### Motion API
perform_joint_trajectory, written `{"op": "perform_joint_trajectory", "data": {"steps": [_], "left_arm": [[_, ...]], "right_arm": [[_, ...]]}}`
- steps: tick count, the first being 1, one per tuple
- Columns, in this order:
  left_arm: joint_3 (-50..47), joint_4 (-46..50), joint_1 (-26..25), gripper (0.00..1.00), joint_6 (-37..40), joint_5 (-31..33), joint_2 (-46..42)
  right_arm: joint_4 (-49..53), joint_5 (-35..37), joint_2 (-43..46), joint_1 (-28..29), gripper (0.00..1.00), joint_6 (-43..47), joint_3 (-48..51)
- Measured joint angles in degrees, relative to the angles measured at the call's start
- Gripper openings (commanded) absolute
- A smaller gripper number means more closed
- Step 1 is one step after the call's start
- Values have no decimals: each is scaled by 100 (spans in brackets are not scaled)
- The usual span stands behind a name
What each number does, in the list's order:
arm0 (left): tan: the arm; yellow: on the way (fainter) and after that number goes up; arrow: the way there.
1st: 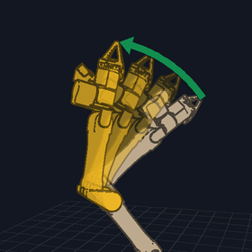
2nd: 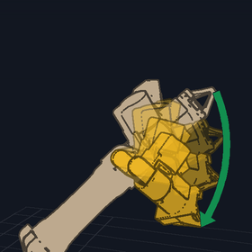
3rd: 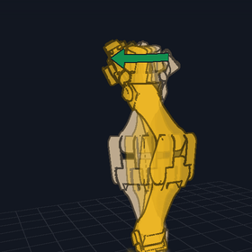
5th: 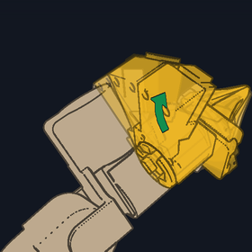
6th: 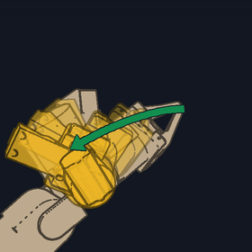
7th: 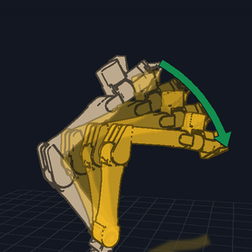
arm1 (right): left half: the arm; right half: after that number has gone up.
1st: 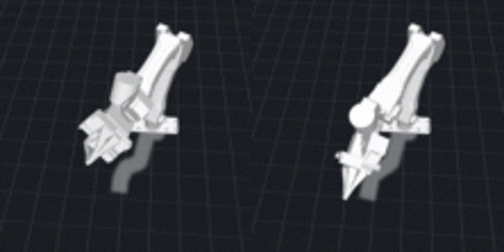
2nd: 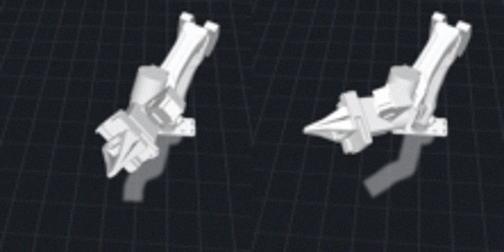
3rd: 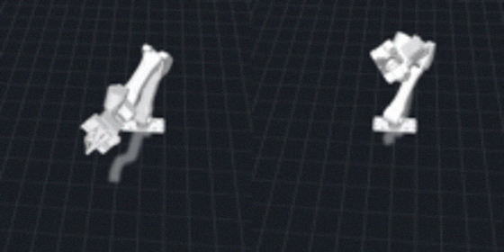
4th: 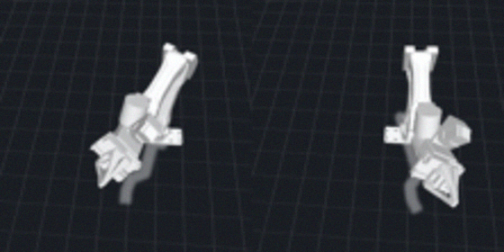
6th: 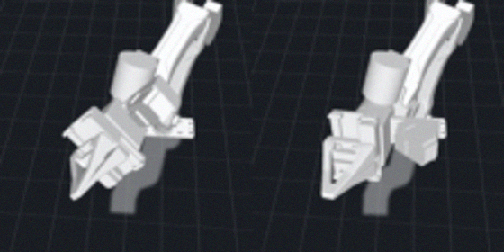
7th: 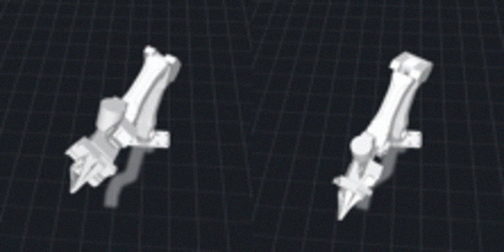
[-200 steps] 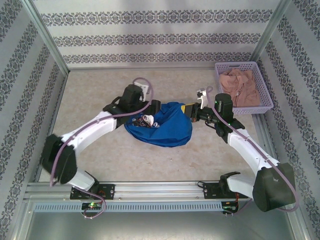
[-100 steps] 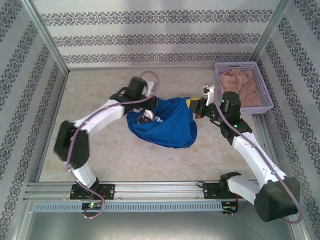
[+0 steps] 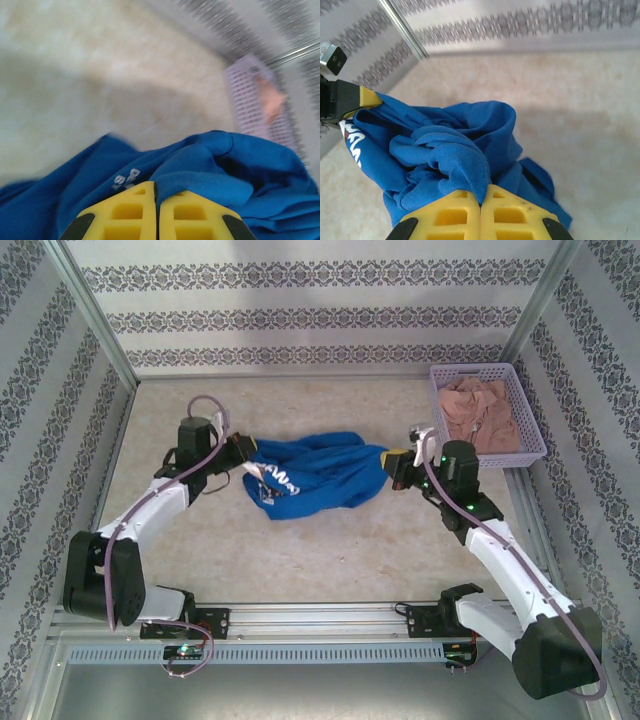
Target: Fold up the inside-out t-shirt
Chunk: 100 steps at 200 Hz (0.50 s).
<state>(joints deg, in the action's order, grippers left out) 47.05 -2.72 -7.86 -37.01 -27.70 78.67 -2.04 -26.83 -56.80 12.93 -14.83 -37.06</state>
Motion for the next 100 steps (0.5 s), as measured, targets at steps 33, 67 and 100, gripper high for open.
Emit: {"op": "perform_joint_trajectory", "data": {"steps": [33, 67, 100], "left_arm": [[-566, 46, 0, 0, 120, 245, 103], [-815, -391, 0, 0, 116, -55, 116], [-815, -774, -24, 0, 140, -396, 116]], "right_arm": [[525, 686, -315, 195, 5, -142, 168], [1318, 1943, -426, 1102, 33, -151, 168], [1635, 2938, -413, 2173, 50, 273, 109]]}}
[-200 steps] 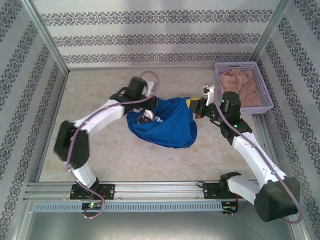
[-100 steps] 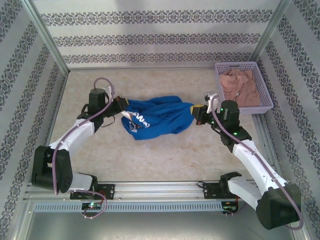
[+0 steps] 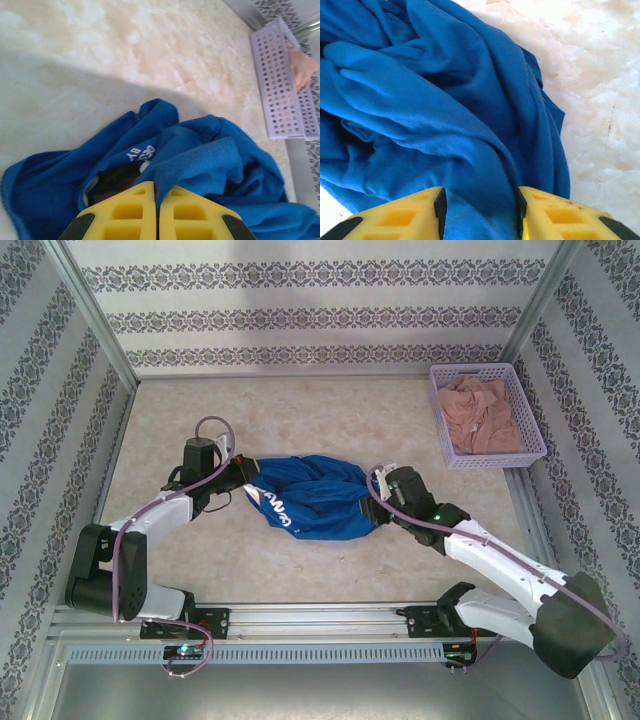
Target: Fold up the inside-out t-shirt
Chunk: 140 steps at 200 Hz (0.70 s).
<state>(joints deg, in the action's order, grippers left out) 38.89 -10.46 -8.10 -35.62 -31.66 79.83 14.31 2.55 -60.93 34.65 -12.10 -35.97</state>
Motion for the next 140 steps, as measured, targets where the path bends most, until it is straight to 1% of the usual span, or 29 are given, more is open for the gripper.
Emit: {"op": "perform_joint_trajectory", "data": {"steps": [12, 19, 29, 47, 60, 107, 118, 125, 128, 129, 131, 140], "left_arm": [[2, -57, -20, 0, 24, -105, 0], [2, -81, -28, 0, 42, -153, 0], [13, -83, -42, 0, 57, -186, 0], [37, -83, -48, 0, 83, -249, 0], [74, -83, -46, 0, 90, -267, 0], [160, -74, -48, 0, 153, -267, -4], [166, -74, -52, 0, 177, -267, -7], [173, -70, -52, 0, 197, -267, -7], [175, -70, -52, 0, 199, -267, -7], [175, -70, -52, 0, 201, -267, -7], [175, -70, -52, 0, 205, -269, -7], [177, -70, -52, 0, 223, -267, -7]], "right_arm": [[-4, 151, -33, 133, 54, 232, -138], [-7, 227, -136, 208, 61, 402, -308], [-55, 304, -402, 315, 64, 629, -610], [-160, 369, -951, 542, 65, 1078, -1134], [-236, 271, -1388, 680, 65, 1381, -1434], [-92, -267, -2789, 763, 65, 2028, -2135], [-9, -323, -3058, 791, 63, 2122, -2269], [35, -343, -3198, 800, 57, 2168, -2345], [55, -350, -3263, 800, 54, 2175, -2385], [59, -352, -3298, 800, 51, 2208, -2404], [76, -352, -3331, 800, 49, 2221, -2424], [118, -345, -3497, 800, 32, 2249, -2529]]}}
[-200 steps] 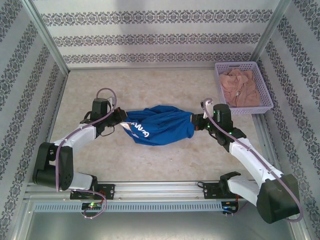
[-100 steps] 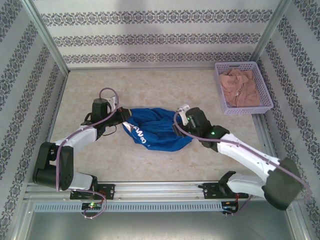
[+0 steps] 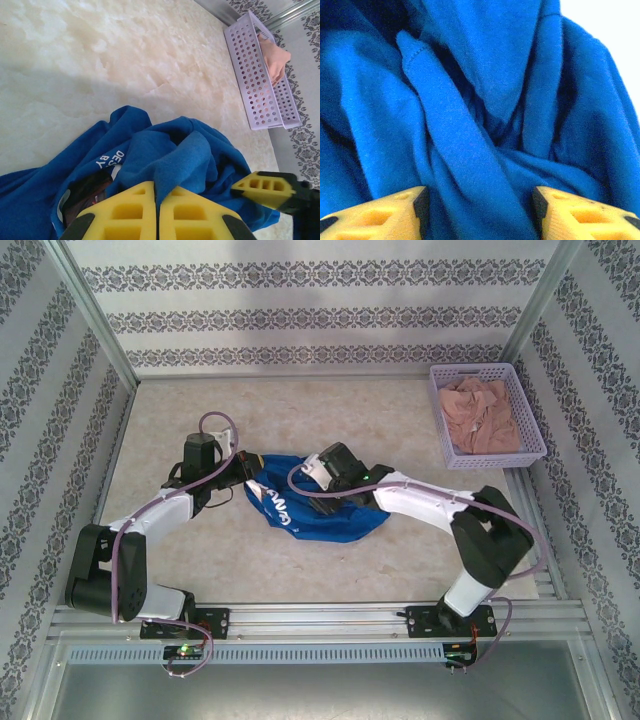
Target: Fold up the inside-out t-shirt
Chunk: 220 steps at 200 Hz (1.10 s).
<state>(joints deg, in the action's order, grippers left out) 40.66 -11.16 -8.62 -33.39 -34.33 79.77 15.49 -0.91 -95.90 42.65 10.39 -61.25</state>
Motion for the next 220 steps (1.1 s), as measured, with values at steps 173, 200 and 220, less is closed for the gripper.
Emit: {"op": "perform_joint_trajectory", "data": {"steps": [173, 200, 220], "left_arm": [[125, 1036, -308, 57, 636, 1576, -208], [125, 1121, -822, 66, 1080, 1875, -669], [177, 1123, -1231, 73, 1491, 2074, -944]], "right_arm": [[-2157, -3147, 2540, -2081, 0, -1786, 2164], [-2380, -3263, 2520, -2081, 0, -1864, 2164], [-2457, -3300, 2470, -2081, 0, -1906, 2164]]}}
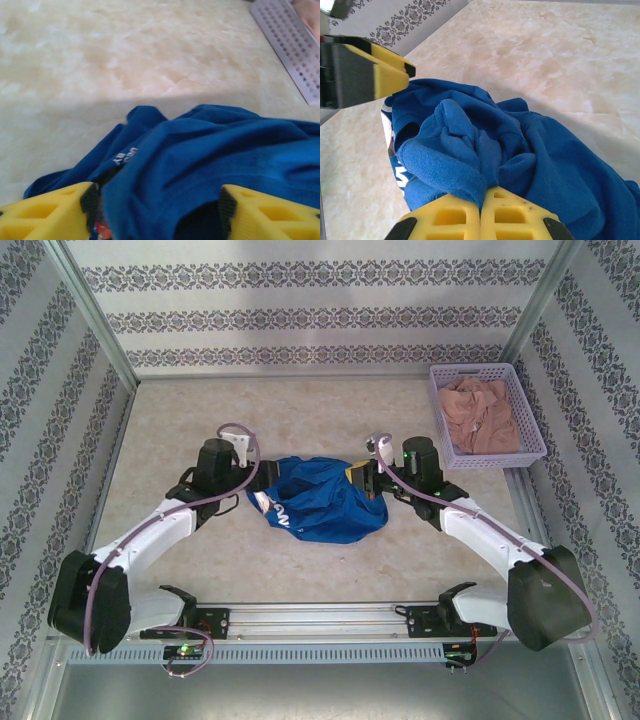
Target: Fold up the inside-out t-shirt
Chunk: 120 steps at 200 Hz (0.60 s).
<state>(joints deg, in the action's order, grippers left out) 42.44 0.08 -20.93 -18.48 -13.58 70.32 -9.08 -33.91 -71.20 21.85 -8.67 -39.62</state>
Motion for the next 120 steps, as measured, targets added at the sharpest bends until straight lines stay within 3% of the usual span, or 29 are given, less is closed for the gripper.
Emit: {"op": "perform_joint_trajectory", "data": {"steps": [49, 99, 120], "left_arm": [[256, 70, -719, 78, 1134, 28, 181], [407, 107, -903, 79, 2024, 15, 778], [542, 107, -918, 74, 2216, 33, 1010]], "right_arm": [[-17, -7, -66, 0, 0, -2, -2], [4, -7, -66, 0, 0, 0, -2], [26, -7, -66, 0, 0, 0, -2]]}}
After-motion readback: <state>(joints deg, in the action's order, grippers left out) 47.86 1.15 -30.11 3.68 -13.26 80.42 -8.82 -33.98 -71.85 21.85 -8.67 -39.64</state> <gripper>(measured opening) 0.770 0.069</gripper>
